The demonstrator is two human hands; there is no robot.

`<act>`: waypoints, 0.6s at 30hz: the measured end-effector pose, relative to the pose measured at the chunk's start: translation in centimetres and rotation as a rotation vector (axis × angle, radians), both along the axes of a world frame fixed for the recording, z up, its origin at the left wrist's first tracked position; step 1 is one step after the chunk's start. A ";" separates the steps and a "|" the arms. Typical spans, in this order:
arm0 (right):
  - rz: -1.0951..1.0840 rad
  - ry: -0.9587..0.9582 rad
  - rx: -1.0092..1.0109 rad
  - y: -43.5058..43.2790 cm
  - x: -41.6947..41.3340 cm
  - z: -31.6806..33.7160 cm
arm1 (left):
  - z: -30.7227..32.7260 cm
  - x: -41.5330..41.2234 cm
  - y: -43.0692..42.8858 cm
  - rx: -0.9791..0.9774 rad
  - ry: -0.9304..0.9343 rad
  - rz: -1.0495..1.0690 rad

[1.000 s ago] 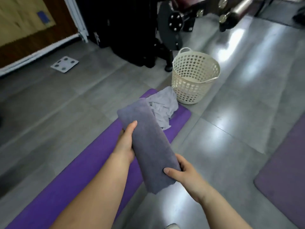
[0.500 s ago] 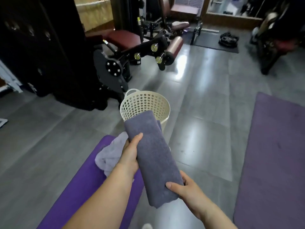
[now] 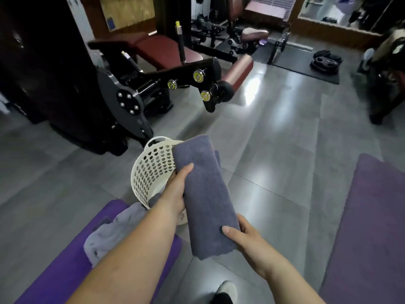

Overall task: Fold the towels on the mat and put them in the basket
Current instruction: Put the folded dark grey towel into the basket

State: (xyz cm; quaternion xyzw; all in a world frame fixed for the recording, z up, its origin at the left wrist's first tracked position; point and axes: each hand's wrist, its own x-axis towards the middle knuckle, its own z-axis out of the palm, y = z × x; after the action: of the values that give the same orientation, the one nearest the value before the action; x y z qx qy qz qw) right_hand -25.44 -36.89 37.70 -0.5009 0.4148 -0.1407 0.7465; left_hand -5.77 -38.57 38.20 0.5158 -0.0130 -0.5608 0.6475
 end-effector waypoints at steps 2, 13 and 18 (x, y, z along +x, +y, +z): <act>0.094 0.023 0.036 -5.5 0.9 0.0 | -1.0 0.7 -2.8 0.046 0.027 0.069; 0.347 0.227 0.205 -26.5 15.0 -5.8 | -7.9 8.0 -15.3 0.170 0.139 0.334; 0.370 0.287 0.251 -32.9 21.2 -12.6 | -14.7 12.1 -20.3 0.290 0.153 0.351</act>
State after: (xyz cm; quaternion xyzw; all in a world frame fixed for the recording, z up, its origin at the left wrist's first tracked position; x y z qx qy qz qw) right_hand -4.25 -69.76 25.11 -0.4864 0.4322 0.1232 0.7493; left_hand 6.35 -58.89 23.51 0.5539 0.2064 -0.4731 0.6533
